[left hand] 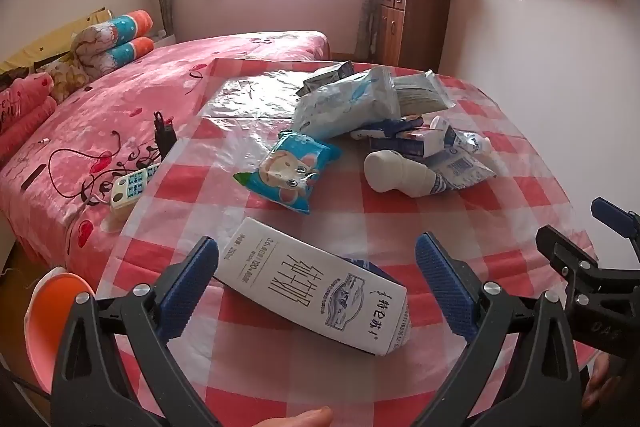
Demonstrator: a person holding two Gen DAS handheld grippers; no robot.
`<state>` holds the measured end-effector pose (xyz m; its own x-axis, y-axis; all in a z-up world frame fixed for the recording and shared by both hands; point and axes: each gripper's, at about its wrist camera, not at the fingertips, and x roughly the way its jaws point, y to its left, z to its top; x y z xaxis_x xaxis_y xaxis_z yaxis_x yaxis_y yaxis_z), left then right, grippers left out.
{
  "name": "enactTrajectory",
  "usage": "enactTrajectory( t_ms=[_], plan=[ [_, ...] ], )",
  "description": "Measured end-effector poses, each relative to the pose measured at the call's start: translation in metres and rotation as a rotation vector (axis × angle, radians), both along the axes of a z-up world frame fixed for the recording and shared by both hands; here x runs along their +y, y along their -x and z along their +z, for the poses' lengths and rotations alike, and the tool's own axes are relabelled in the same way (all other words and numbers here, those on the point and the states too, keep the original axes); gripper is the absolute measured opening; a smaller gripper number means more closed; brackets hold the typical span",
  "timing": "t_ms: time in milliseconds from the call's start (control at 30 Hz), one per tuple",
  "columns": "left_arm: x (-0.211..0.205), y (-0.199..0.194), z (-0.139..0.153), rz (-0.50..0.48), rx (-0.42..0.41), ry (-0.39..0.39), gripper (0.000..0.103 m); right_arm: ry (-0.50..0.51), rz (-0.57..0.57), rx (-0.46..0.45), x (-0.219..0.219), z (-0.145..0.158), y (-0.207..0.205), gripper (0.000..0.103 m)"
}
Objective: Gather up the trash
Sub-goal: 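Move left tool to the white milk carton while right tool approaches the tissue pile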
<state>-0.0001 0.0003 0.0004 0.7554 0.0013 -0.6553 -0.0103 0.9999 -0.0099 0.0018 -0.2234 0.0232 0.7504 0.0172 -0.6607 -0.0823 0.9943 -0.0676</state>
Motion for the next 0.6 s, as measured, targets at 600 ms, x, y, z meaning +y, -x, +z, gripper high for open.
enactTrajectory(
  t_ms=[600],
  plan=[
    [0.0029,0.0009,-0.0009,-0.002,-0.001,0.013,0.099,-0.002,-0.001,0.006,0.0002,-0.0043,-0.0001,0.098]
  ],
)
